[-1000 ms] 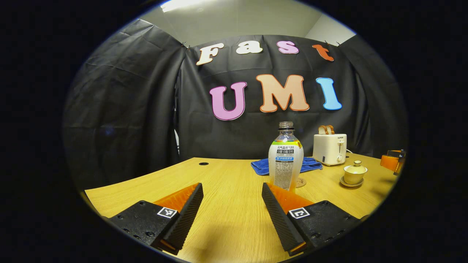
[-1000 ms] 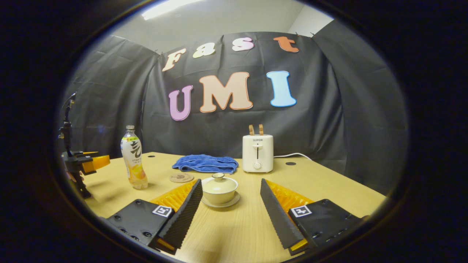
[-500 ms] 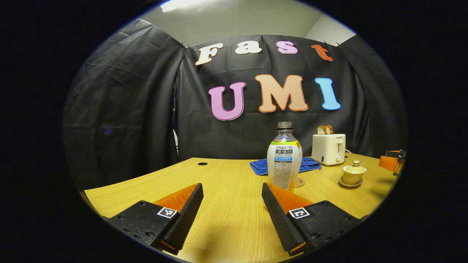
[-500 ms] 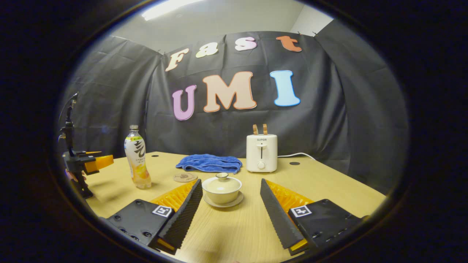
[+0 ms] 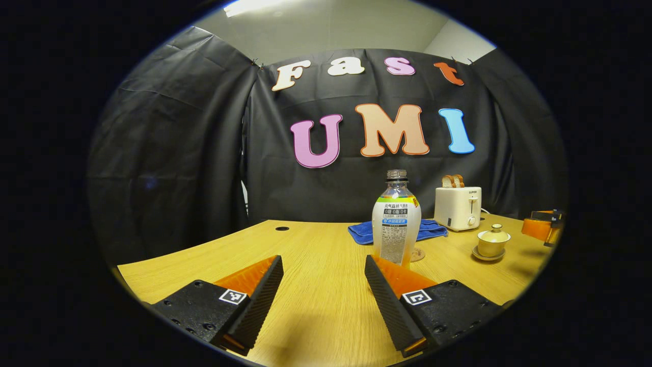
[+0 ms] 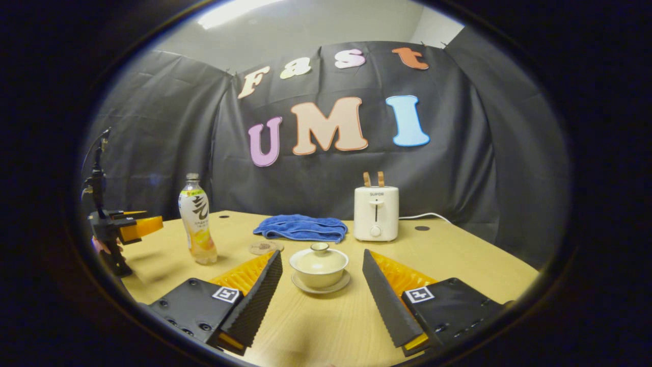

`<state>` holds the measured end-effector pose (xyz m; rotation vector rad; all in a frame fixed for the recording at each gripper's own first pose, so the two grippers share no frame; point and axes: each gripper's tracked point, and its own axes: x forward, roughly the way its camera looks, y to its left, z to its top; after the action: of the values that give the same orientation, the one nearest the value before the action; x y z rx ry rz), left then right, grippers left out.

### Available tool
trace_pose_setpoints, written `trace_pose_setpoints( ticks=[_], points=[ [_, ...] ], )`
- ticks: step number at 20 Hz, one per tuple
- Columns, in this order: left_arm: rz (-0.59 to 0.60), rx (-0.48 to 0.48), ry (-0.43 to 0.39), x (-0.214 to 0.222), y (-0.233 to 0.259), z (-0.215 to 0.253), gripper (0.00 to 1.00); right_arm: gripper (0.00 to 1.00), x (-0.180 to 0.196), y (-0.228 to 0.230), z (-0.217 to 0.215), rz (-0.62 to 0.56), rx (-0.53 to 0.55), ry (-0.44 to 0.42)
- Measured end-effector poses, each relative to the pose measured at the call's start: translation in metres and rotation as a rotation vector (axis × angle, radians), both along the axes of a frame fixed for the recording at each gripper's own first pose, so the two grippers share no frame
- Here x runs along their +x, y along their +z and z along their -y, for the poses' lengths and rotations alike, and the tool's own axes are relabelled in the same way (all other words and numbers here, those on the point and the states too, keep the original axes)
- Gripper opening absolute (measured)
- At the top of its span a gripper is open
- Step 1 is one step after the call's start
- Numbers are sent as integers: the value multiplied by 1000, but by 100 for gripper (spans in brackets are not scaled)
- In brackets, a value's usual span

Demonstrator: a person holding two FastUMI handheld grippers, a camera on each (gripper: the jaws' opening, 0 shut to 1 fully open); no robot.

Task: Open the teacup lid with one hand, grasp the water bottle and pour water into the teacup with the other hand; after pouring, place the water bottle on the coaster and then close the teacup lid.

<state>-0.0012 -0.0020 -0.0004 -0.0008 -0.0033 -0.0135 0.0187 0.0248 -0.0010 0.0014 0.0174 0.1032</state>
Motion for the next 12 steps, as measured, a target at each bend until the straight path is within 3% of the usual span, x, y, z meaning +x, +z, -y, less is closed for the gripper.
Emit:
trace_pose_setpoints(
  ticks=[12],
  points=[
    [-1,0,-4,-1,1,0,94,100,65,-14,-17,-76,-9,-8]
  ],
)
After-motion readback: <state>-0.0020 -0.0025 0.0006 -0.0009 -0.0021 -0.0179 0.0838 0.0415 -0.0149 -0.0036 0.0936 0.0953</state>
